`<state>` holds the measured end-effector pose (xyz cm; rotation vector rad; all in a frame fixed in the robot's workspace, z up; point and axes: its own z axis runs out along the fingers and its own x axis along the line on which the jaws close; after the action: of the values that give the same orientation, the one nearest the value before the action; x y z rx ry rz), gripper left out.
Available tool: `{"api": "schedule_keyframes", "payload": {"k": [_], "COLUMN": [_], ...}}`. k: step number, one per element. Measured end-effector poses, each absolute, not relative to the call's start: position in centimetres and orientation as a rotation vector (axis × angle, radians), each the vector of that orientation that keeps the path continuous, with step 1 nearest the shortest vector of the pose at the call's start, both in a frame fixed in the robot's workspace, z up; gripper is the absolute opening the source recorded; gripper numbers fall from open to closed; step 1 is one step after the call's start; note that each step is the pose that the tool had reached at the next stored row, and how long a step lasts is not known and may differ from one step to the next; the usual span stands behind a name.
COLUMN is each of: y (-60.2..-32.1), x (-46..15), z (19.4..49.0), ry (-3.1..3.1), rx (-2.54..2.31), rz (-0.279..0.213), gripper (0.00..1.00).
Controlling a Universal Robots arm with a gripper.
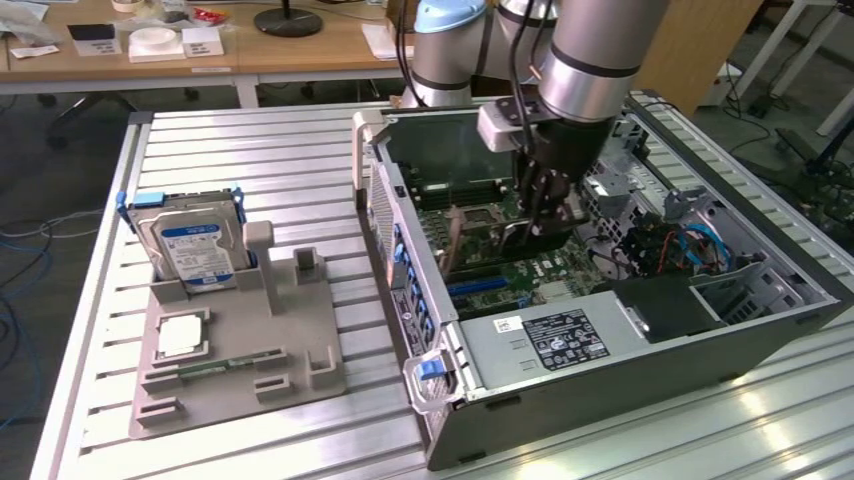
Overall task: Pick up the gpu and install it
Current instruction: 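Insert the gpu into the slot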
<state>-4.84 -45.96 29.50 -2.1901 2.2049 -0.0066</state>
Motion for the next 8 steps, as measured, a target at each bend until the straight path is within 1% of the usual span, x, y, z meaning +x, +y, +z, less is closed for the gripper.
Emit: {"api": "schedule_keyframes", "payload": {"k": [8], "y": [-45.96], "x": [-5.37], "z": [29.47], "ry": [2.211], "rx": [-2.184], "rz": [-0.007], "gripper": [0.27]}}
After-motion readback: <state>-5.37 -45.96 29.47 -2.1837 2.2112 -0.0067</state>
